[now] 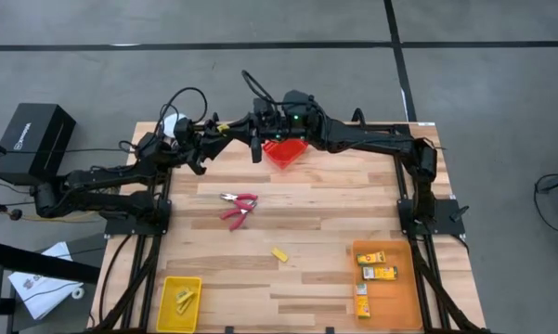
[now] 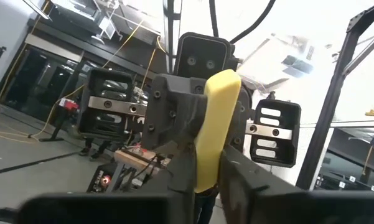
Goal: Pick & Place School Supplies
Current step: Put the yellow eraser into the yellow bin
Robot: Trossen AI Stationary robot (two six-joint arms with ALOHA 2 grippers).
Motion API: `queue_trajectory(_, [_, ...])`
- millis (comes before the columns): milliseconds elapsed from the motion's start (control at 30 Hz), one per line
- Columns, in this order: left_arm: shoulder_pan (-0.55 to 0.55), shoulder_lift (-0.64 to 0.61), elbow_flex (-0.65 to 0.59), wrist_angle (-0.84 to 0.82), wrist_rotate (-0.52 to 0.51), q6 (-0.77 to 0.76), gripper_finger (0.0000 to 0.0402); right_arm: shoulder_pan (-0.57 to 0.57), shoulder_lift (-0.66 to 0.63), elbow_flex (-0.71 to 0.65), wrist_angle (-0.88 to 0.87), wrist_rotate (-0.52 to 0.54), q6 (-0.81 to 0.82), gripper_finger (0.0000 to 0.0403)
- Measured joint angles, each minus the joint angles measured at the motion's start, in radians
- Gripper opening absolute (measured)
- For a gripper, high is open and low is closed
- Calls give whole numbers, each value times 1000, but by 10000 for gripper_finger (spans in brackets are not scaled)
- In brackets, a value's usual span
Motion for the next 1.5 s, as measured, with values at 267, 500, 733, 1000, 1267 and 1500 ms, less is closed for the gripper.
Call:
queue_trajectory(267, [1, 0, 0, -5, -5, 0, 24, -5, 0, 0, 5, -23, 0, 21])
queue_trajectory(500, [1, 0, 0, -8, -9, -2, 24, -17, 0, 0, 10, -34, 74, 55])
queue_trajectory(733, [-1, 0, 0, -14, -26, -4, 24, -48, -1, 52, 1, -76, 113, 220])
queue_trajectory(1000, [-1, -1, 0, -74, 67, -4, 24, -83, -2, 139, -16, -107, 81, 282])
queue_trajectory(1267, [-2, 0, 0, -389, 327, 93, 24, -133, -1, 355, -182, -165, -14, 274])
queue_trajectory(1500, [-23, 0, 0, -608, 433, 183, 24, -141, -36, 475, -344, -164, -106, 274])
